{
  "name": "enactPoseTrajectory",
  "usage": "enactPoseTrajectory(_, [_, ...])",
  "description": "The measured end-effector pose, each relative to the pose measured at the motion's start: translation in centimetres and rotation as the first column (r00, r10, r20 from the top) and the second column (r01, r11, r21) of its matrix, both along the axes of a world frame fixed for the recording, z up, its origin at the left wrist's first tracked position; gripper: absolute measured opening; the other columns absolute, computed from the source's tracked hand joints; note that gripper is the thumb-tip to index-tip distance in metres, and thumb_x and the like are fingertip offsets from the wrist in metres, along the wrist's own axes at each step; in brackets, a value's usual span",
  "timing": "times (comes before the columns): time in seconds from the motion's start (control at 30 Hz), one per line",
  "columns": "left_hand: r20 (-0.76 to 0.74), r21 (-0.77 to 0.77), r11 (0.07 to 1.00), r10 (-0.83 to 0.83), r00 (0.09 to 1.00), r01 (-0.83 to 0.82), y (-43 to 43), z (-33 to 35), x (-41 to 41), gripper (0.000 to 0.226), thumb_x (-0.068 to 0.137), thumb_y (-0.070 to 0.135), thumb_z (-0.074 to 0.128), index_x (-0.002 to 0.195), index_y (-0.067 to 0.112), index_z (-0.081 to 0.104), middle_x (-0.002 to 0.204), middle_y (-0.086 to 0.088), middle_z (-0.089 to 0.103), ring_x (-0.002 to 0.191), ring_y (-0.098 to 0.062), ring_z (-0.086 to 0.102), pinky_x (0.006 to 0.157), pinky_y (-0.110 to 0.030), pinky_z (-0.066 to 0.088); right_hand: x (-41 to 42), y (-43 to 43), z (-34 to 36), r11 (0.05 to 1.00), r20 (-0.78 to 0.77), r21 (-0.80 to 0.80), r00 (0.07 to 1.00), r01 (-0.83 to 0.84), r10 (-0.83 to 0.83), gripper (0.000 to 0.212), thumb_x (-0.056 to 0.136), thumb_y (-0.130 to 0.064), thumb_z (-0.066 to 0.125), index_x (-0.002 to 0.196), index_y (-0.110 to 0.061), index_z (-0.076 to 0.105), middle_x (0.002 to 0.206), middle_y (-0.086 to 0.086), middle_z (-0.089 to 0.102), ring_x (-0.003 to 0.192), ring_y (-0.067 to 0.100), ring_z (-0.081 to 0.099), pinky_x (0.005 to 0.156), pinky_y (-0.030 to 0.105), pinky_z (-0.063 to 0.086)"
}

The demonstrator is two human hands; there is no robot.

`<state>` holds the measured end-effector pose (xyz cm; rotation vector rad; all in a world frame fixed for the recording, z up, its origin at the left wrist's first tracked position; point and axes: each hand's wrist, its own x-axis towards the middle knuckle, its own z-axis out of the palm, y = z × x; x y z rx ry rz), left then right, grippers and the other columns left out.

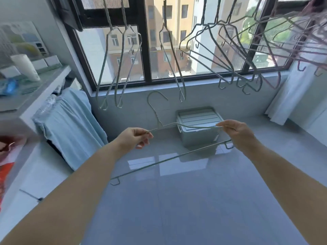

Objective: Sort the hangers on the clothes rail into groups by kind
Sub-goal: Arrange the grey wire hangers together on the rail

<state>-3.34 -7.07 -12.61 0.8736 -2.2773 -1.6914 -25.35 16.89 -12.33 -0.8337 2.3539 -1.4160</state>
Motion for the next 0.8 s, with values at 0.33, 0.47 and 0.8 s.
enactPoseTrajectory(0.33, [-0.061, -0.003, 0.969, 0.248, 0.967, -0.249, 2.4, -0.1, 0.1, 0.017, 0.09, 0.006, 0.052, 0.083, 0.012, 0.066, 0.062, -0.003, 0.055, 0.046, -0.002, 0.049, 0.054, -0.016, 0.042, 8.1, -3.1, -4.9, 0.945, -0.082, 0.136, 0.947, -0.297, 0.309, 0.04, 0.085, -0.003, 0.054, 0.121, -0.02, 0.055, 0.125, 0.0, 0.05, 0.124, 0.018, 0.043, 0.099, 0.016, 0.025])
enactPoseTrajectory(0.47, [-0.157, 0.144, 0.907, 0.416, 0.895, -0.396, 3.7, -0.5, 0.4, 0.02, 0.092, 0.004, 0.046, 0.085, 0.01, 0.064, 0.058, -0.002, 0.049, 0.047, -0.009, 0.035, 0.04, -0.014, 0.028, 14.5, -2.9, -4.2, 0.831, 0.089, 0.148, 0.844, -0.536, 0.529, 0.027, 0.093, -0.02, 0.048, 0.118, -0.028, 0.054, 0.124, -0.011, 0.046, 0.116, 0.005, 0.042, 0.089, 0.014, 0.026])
enactPoseTrajectory(0.8, [-0.237, 0.315, 0.805, 0.579, 0.78, -0.502, 8.1, 3.0, -4.5, 0.027, 0.095, 0.0, 0.031, 0.098, 0.009, 0.057, 0.066, -0.001, 0.045, 0.057, -0.007, 0.038, 0.051, -0.015, 0.031, 20.1, -3.5, -3.5, 0.831, 0.203, 0.029, 0.817, -0.555, 0.539, 0.04, 0.096, -0.016, 0.03, 0.135, -0.025, 0.026, 0.078, -0.014, 0.059, 0.082, 0.011, 0.055, 0.066, 0.012, 0.039])
